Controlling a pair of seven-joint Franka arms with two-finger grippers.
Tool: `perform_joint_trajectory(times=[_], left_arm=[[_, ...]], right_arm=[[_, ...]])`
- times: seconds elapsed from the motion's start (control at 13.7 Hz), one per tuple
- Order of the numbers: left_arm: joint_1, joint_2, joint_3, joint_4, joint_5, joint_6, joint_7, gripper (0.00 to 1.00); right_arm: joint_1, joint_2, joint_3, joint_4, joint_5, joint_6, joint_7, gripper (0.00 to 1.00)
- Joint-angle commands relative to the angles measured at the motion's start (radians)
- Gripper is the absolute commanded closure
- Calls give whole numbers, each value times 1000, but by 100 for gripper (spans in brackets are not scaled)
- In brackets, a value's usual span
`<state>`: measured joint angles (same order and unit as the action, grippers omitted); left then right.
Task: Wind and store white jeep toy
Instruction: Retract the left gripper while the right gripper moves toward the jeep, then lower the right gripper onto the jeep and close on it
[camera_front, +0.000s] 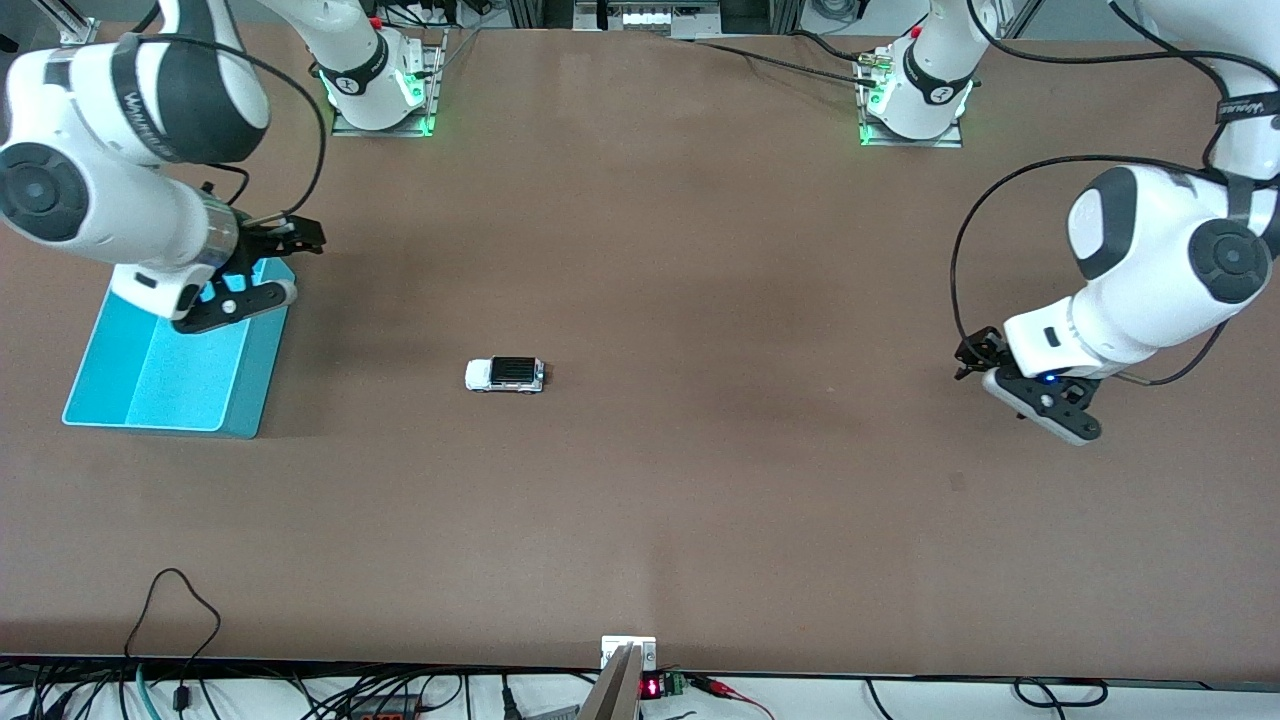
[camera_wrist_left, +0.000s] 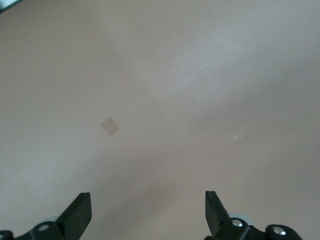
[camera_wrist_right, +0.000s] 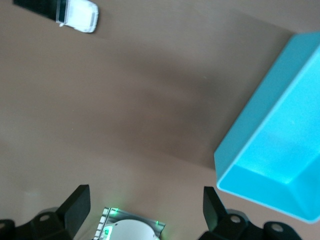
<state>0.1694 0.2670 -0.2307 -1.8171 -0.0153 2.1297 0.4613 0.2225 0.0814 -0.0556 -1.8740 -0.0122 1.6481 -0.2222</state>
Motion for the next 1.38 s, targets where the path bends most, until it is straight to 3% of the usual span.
perform_joint_trajectory(times=[0.0, 0.22, 0.36, 0.58, 0.66, 0.8, 1.02, 1.31], left_arm=[[-10, -25, 45, 63, -18, -91, -105, 0], [-28, -52, 102, 100, -58, -141, -290, 0], [-57, -87, 132, 108, -61, -166, -400, 0], [-73, -123, 175, 136, -61, -227, -411, 0], [-114, -138, 230, 142, -63, -249, -411, 0], [-162, -158, 283, 144, -61, -257, -411, 0], [-154, -176, 255, 145, -60, -312, -461, 0], [-119, -193, 224, 145, -58, -358, -474, 0]], right_arm=[[18, -87, 14, -136, -8, 135, -153, 0], [11, -111, 65, -246, -9, 291, -354, 0], [-15, -89, 155, -251, -26, 324, -416, 0], [-18, -39, 287, -251, -132, 418, -448, 0], [-15, -13, 318, -249, -146, 459, -448, 0], [-3, 61, 324, -238, -158, 560, -451, 0], [14, 182, 326, -194, -160, 692, -476, 0], [29, 317, 324, -112, -161, 760, -610, 0]])
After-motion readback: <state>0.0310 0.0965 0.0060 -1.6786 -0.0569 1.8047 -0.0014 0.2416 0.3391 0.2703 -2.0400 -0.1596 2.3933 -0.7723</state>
